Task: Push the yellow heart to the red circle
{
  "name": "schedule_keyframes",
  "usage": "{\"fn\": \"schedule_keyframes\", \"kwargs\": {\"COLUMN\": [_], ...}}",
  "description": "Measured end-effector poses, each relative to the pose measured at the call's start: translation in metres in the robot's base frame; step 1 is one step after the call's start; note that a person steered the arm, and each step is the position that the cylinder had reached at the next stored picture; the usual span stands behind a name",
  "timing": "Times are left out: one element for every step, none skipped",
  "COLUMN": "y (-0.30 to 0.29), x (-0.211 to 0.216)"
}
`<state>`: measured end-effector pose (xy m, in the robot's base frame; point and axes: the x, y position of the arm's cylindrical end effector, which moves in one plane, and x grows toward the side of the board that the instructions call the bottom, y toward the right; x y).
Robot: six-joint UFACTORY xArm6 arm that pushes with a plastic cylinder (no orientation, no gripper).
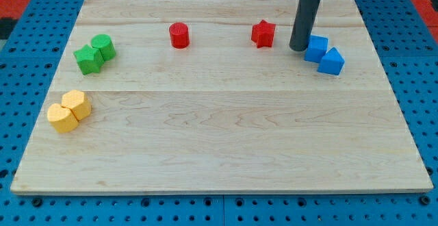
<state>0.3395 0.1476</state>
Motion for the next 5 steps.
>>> {"fn": "schedule_keyframes", "kwargs": {"y": [0.014,0.015,0.005,-0.028,-0.064], "x": [0.0,0.0,0.011,0.055,0.127]}}
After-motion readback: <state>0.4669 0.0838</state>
